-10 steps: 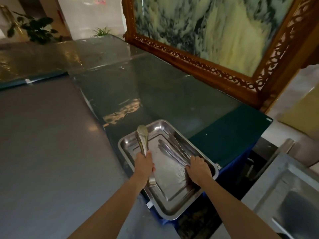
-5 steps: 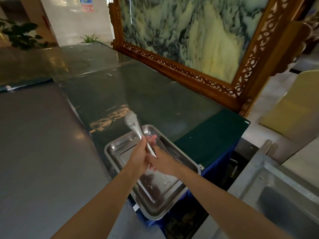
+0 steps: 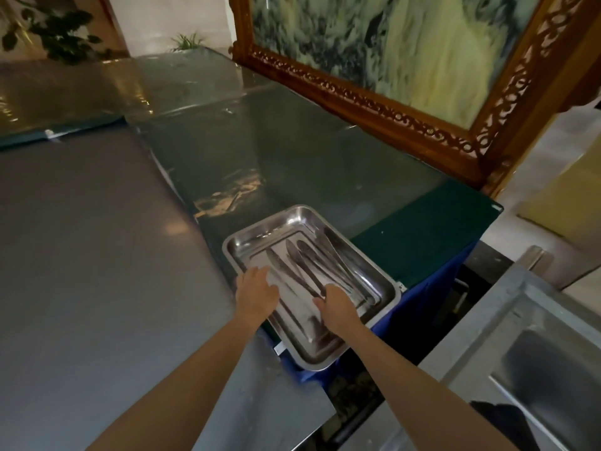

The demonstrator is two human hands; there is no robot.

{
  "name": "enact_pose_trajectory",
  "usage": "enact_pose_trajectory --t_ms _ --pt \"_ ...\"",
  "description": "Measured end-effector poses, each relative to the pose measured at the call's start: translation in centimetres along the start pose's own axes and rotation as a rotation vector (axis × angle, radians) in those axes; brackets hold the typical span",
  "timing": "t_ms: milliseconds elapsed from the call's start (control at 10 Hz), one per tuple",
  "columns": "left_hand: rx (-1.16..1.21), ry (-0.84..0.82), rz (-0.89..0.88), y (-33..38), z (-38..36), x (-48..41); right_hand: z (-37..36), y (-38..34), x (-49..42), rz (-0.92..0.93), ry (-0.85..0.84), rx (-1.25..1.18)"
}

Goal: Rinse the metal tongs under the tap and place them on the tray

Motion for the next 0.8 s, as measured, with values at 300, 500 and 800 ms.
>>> enact_pose_trajectory --t_ms 300,500,800 --pt "-0.285 0.092 -0.141 0.0 -1.9 2.1 -3.4 -1.1 1.4 0.037 0.082 0.464" --pt "-0.346 -0.029 -0.127 -0.1 -2.9 3.3 -3.4 -1.6 2.1 0.004 0.004 0.676" --pt "-0.370 0.007 -0.163 2.3 0.9 7.2 2.2 -3.4 5.7 0.042 -0.084 0.566"
Point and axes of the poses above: each hand's wrist, its own x-axis away from the middle knuckle, its own z-axis out of the back of the hand, y = z × x, the point moved 10 cm from there along -x, towards the middle knuckle, and after that the axes turned 4 degrees about -y, right-handed, at the moved point
